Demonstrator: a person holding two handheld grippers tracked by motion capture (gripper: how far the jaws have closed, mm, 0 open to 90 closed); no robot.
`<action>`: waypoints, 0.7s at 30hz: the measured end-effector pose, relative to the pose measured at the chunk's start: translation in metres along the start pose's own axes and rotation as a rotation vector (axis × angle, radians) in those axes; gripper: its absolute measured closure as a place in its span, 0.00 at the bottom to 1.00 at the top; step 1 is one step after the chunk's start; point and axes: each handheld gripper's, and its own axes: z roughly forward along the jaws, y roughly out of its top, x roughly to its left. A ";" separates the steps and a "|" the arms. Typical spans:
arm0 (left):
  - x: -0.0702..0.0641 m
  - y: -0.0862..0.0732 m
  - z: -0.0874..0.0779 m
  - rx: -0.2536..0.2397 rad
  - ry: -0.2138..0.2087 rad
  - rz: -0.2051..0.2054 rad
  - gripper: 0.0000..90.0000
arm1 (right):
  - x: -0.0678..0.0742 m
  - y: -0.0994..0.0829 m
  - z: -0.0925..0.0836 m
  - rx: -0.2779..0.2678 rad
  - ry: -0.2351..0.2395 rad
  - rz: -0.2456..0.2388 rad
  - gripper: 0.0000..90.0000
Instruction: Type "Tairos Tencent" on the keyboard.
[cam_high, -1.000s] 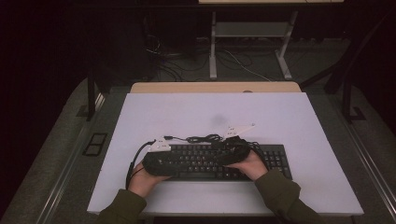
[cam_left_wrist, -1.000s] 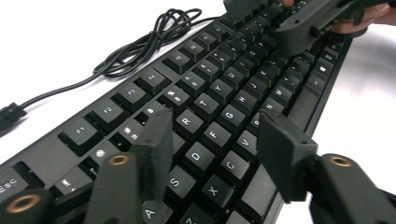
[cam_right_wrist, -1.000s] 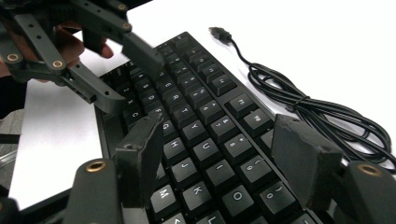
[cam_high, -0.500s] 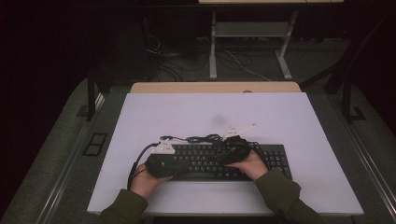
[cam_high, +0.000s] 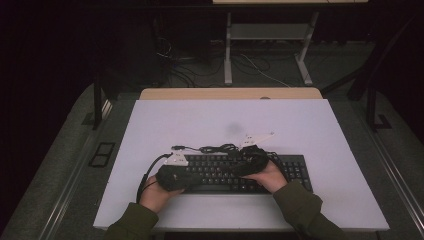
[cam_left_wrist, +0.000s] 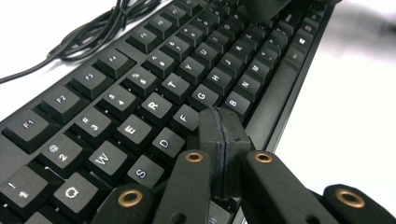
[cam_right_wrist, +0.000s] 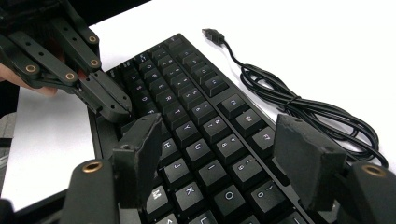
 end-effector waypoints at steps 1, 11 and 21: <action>0.000 0.000 0.000 0.001 0.001 0.002 0.99 | 0.000 0.000 0.000 0.000 0.001 0.000 0.36; 0.002 -0.001 0.001 0.012 -0.001 -0.006 0.99 | 0.000 0.000 0.000 0.000 -0.001 0.001 0.36; 0.000 0.001 -0.001 -0.001 0.006 -0.002 0.99 | 0.000 0.000 0.000 -0.001 -0.002 0.001 0.36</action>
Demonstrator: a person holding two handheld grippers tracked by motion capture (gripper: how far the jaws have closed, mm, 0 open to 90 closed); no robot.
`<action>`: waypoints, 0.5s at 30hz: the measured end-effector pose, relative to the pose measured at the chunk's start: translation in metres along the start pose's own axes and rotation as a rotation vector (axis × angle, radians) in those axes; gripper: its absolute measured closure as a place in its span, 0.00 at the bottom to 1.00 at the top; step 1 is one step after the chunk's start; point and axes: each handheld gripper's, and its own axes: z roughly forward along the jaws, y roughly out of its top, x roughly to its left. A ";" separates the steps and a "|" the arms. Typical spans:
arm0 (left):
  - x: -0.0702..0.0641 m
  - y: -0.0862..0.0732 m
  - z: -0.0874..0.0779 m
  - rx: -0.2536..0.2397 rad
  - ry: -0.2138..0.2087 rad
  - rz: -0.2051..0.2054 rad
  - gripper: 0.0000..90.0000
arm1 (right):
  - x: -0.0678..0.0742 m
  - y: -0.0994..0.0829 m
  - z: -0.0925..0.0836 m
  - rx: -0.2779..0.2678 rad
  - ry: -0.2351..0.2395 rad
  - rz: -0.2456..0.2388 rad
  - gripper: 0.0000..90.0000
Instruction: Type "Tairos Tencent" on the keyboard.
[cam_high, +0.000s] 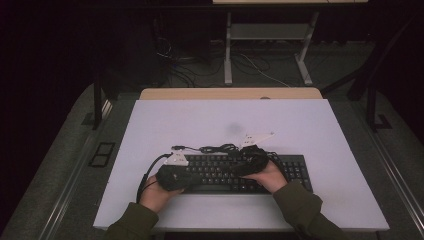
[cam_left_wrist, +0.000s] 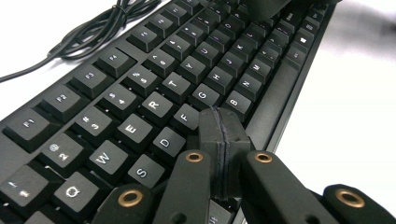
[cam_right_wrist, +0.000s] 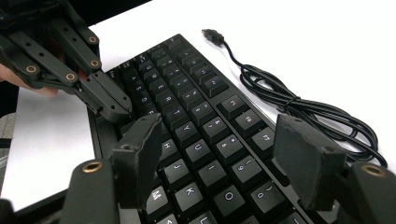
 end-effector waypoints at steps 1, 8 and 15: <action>0.000 0.000 0.000 0.000 0.001 -0.002 0.99 | 0.000 0.000 0.000 0.001 0.000 0.001 0.36; 0.000 0.001 -0.004 -0.029 0.010 -0.014 0.99 | 0.000 0.001 -0.001 -0.002 -0.001 0.001 0.36; 0.002 0.002 -0.008 -0.042 0.019 -0.013 0.99 | 0.000 0.001 -0.001 -0.005 0.000 -0.001 0.36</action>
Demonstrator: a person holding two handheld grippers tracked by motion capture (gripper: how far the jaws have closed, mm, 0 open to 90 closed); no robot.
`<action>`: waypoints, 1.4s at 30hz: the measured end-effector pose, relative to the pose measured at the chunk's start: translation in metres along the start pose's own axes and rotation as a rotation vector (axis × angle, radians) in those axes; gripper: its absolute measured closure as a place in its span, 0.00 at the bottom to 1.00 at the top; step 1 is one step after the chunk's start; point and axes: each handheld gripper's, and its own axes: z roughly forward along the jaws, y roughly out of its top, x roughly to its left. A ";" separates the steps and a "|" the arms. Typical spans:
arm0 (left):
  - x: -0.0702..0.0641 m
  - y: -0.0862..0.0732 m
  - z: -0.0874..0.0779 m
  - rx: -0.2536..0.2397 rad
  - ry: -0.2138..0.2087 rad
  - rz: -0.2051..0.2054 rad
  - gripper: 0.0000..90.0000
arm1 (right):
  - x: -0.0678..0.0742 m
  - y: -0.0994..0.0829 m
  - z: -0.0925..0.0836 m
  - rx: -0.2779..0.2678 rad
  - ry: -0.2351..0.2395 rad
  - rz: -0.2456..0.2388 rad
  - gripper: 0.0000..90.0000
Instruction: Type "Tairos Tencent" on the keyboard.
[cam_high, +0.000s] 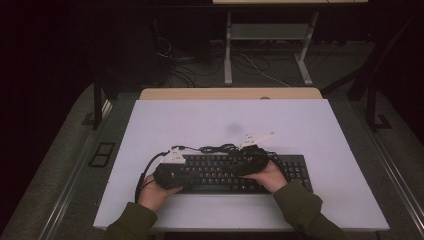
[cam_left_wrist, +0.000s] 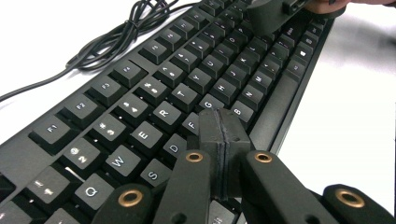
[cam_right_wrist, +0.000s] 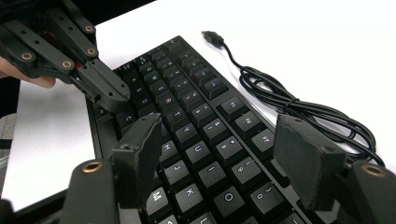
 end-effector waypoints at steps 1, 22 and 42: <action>0.000 0.000 -0.001 -0.002 0.004 -0.002 0.99 | 0.000 0.000 0.000 0.000 -0.001 -0.001 0.36; 0.019 0.002 -0.004 -0.047 0.077 -0.032 0.99 | 0.001 0.000 0.001 0.001 -0.003 0.000 0.36; 0.025 0.002 0.009 -0.025 0.090 -0.035 0.99 | 0.001 -0.001 0.002 0.009 -0.002 -0.002 0.36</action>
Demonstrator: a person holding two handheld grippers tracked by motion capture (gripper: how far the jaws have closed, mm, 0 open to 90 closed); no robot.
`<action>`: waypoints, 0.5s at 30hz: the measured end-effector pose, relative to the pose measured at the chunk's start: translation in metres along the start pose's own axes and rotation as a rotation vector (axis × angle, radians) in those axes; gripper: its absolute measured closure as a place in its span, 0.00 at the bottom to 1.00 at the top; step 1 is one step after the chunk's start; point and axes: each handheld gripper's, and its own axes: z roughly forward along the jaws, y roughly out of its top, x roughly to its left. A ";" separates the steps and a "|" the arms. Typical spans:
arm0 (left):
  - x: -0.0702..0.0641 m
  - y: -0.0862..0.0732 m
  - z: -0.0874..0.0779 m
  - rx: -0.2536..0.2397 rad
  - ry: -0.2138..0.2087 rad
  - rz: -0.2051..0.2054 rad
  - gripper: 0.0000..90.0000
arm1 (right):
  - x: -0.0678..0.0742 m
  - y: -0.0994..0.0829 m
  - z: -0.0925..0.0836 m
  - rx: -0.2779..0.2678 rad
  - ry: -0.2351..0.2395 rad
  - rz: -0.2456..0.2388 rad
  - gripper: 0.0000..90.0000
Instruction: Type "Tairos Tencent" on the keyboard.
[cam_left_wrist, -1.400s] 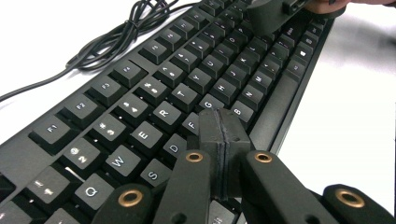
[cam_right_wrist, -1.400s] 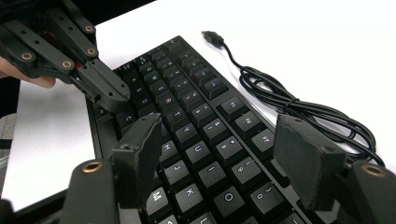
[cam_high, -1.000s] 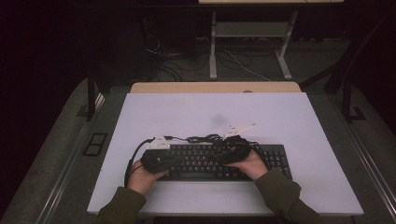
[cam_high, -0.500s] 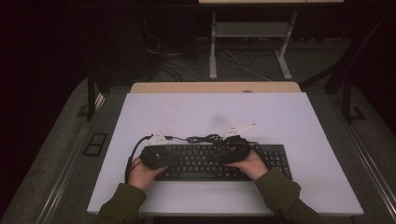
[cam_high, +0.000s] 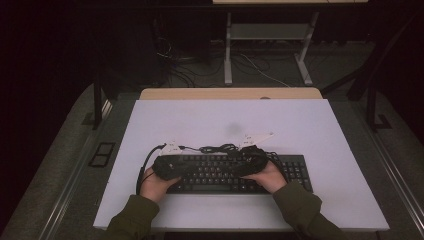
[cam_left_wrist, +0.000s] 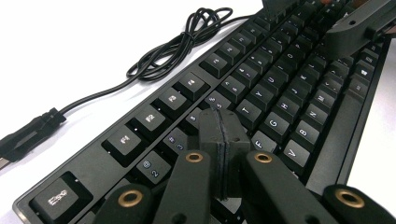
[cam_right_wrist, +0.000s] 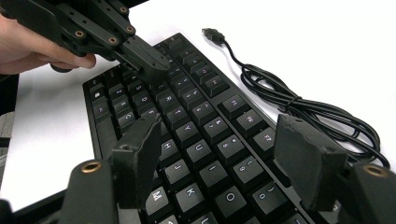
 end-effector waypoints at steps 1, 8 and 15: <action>0.000 0.000 0.001 -0.001 0.000 -0.001 0.99 | 0.000 0.000 0.000 0.001 0.001 -0.001 0.36; -0.001 0.000 0.003 0.005 -0.004 0.003 0.99 | -0.001 0.000 0.000 0.002 -0.001 0.000 0.36; 0.000 -0.002 0.005 0.006 -0.006 -0.005 0.99 | 0.000 0.000 0.001 0.003 -0.001 -0.001 0.36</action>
